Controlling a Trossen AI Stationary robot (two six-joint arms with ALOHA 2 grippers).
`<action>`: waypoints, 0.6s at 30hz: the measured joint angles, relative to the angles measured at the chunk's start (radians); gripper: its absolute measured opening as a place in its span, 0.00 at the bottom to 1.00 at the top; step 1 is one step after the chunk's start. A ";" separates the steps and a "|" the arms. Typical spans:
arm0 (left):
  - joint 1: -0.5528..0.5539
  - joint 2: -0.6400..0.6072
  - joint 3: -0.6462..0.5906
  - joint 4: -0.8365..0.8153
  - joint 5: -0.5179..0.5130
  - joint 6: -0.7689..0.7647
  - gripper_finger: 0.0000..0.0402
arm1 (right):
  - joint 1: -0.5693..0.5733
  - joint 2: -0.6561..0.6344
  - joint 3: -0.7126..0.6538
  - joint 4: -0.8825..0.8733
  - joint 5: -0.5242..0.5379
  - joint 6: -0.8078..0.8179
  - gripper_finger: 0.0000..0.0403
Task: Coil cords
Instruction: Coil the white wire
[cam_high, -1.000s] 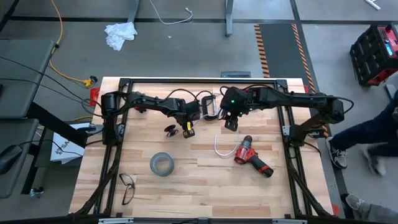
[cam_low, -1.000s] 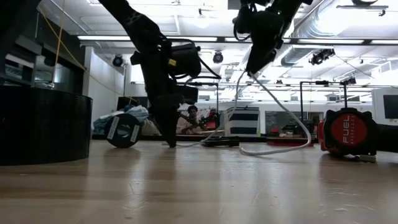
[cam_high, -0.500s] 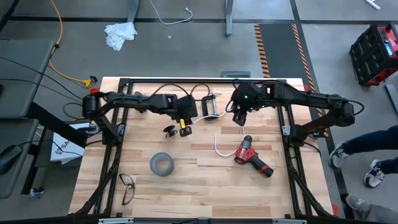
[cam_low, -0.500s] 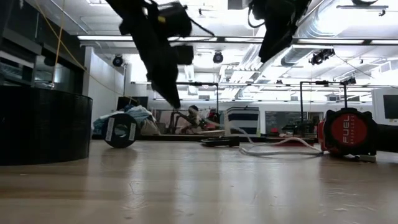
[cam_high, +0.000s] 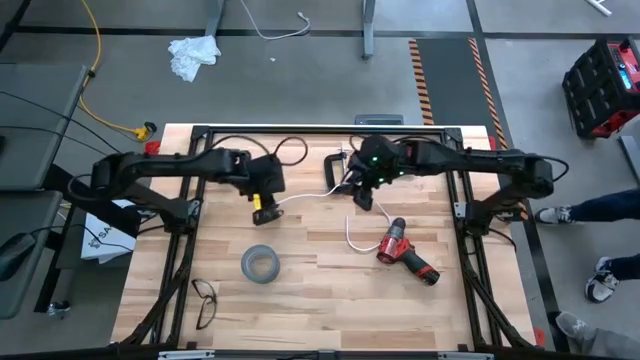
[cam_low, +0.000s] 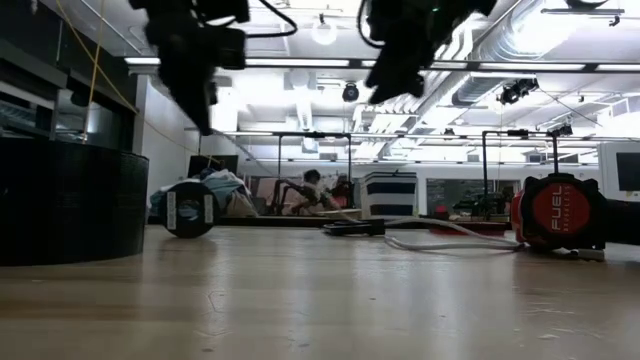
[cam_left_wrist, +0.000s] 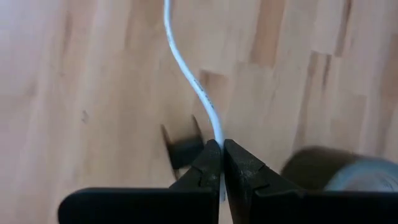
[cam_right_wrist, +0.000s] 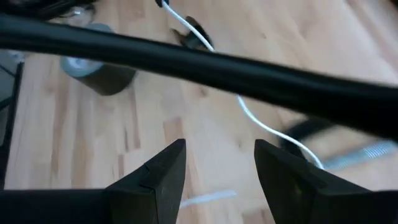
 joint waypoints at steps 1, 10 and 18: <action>-0.013 -0.016 -0.016 0.001 -0.001 -0.016 0.00 | 0.004 0.015 0.000 0.019 -0.003 -0.004 0.46; -0.092 -0.062 -0.145 0.173 -0.154 -0.108 0.00 | 0.019 0.075 0.000 0.051 -0.001 -0.005 0.46; -0.093 -0.034 -0.196 0.185 -0.168 -0.177 0.00 | 0.019 0.075 0.000 0.054 -0.002 0.015 0.46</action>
